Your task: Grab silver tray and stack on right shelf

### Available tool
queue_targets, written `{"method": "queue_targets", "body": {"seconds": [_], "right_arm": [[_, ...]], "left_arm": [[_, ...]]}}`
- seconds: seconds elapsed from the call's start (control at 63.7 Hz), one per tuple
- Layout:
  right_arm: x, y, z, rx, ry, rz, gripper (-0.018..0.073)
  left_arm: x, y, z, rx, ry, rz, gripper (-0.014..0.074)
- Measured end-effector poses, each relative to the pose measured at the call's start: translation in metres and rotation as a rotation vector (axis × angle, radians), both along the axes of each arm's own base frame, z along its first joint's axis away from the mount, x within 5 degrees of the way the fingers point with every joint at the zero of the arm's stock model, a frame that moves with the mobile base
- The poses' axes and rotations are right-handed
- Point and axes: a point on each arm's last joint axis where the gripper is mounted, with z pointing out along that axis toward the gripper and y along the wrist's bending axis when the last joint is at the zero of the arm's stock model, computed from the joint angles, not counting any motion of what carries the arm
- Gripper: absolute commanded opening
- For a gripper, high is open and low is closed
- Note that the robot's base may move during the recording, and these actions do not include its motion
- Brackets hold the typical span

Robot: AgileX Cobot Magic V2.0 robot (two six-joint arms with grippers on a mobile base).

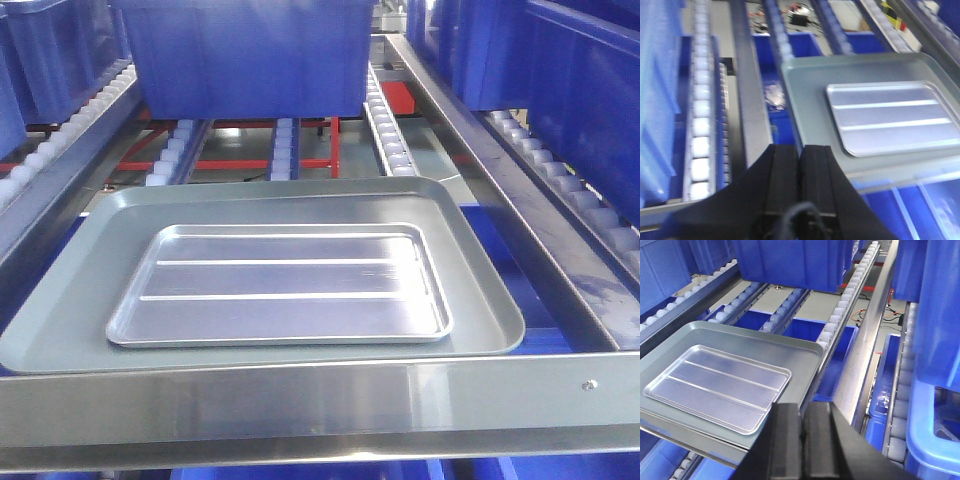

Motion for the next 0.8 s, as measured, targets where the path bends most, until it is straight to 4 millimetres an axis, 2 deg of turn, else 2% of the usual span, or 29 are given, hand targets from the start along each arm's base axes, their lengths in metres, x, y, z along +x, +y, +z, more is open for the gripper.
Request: {"method": "queue_targets", "body": {"seconds": [0.126,0.408,0.801], "right_arm": [[0.0,0.0,0.0,0.0,0.0,0.0,0.0057],[0.0,0.0,0.0,-0.001,0.002,-0.001,0.0057],[0.0,0.0,0.0,-0.003,0.001,-0.001,0.0057]], "left_arm": [[0.011,-0.002,-0.019,0.0,-0.079,0.103,-0.009],[0.026,0.003,-0.09,-0.044,-0.207,0.285,-0.009],[0.027,0.004,-0.088,-0.055,-0.282,0.29,-0.009]]}}
